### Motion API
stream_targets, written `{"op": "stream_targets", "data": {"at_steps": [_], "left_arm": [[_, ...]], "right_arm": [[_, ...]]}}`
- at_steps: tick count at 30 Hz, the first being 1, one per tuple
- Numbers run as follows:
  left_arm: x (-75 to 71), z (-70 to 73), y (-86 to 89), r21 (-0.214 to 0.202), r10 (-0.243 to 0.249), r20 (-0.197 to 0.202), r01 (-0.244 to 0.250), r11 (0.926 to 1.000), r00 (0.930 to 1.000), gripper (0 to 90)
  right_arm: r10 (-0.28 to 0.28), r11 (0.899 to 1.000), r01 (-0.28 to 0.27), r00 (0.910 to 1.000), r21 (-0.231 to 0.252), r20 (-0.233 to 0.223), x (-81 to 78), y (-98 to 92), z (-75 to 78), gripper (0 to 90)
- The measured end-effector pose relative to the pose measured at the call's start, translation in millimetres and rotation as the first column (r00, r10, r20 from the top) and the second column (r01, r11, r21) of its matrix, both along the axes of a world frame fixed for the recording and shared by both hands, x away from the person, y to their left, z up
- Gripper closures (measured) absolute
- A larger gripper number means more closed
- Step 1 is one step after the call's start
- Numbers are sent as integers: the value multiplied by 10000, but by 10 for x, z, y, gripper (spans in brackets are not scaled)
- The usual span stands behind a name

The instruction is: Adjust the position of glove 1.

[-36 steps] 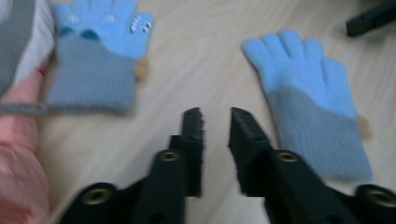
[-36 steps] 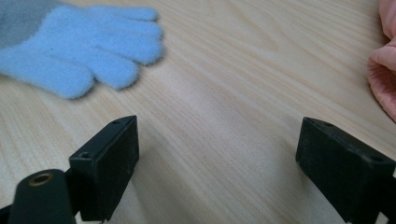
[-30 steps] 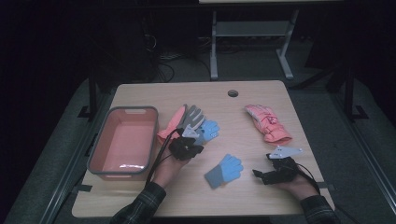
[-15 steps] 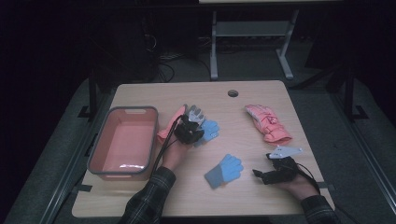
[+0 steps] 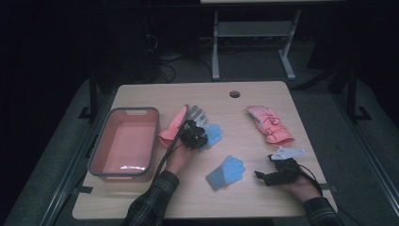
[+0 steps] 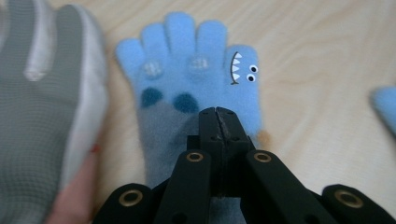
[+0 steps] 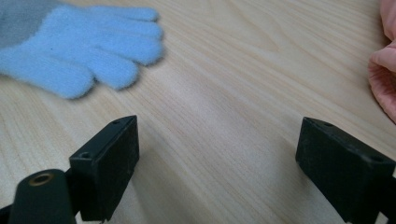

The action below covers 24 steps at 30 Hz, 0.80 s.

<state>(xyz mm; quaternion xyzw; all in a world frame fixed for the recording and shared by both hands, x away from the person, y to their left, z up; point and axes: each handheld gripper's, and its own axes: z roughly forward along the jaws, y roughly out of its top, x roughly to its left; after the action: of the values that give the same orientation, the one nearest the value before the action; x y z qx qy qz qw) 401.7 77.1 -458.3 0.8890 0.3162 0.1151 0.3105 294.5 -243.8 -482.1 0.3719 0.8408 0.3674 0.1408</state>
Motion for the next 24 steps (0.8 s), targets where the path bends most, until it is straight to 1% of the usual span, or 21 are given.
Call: {"op": "stream_targets", "data": {"at_steps": [1, 4, 7, 9, 10, 11, 14, 15, 16, 18, 20, 21, 22, 24], "left_arm": [[-27, -2, -12, -83, -76, -41, 76, 9999, 10000, 898], [-97, -1, -25, -115, -466, -129, 464, 9989, 9988, 898], [-179, -4, -29, -324, -660, -348, 649, 9974, 9972, 898], [-208, -1, -31, -332, -747, -401, 733, 9968, 9964, 898], [-270, -3, -37, -445, -889, -506, 866, 9952, 9948, 898], [-300, -2, -40, -449, -992, -545, 968, 9943, 9936, 898], [-358, 2, -49, -473, -1214, -604, 1187, 9918, 9908, 897], [-360, 11, -48, -420, -1273, -597, 1249, 9913, 9901, 897], [-362, 19, -48, -526, -1246, -548, 1217, 9912, 9907, 896], [-345, 48, -41, -739, -1135, -442, 1101, 9912, 9925, 848], [-329, 68, -40, -729, -1099, -362, 1070, 9916, 9933, 788], [-299, 109, -41, -602, -950, -168, 938, 9938, 9953, 745], [-282, 124, -40, -572, -927, -87, 920, 9941, 9957, 723], [-239, 135, -36, -577, -868, -15, 865, 9946, 9962, 662]], "right_arm": [[1, 10000, -1, 10000, 1, 2, 0, 0, 0, 131], [0, 10000, 0, 10000, -1, 4, 0, 0, 0, 131], [3, 10000, -3, 10000, -9, 0, 0, 0, 0, 131], [3, 10000, -3, 10000, -6, 3, 0, 0, 0, 131], [8, 10000, -8, 10000, -17, -5, 0, 0, 1, 131], [9, 10000, -9, 10000, -17, -5, 0, -1, 1, 131], [9, 10000, -9, 10000, -15, -2, 0, 0, 1, 131], [6, 10000, -6, 10000, -14, -6, 0, 0, 1, 131], [10, 10000, -10, 10000, -16, -2, 0, -1, 1, 131], [9, 10000, -9, 10000, -14, -2, 0, 0, 1, 131], [6, 10000, -6, 10000, -14, -4, 0, 0, 1, 131], [3, 10000, -3, 10000, -4, 4, 0, 0, 0, 131], [3, 10000, -3, 10000, -6, 3, 0, 0, 0, 131], [6, 10000, -6, 10000, -12, -1, 0, 0, 1, 131]]}}
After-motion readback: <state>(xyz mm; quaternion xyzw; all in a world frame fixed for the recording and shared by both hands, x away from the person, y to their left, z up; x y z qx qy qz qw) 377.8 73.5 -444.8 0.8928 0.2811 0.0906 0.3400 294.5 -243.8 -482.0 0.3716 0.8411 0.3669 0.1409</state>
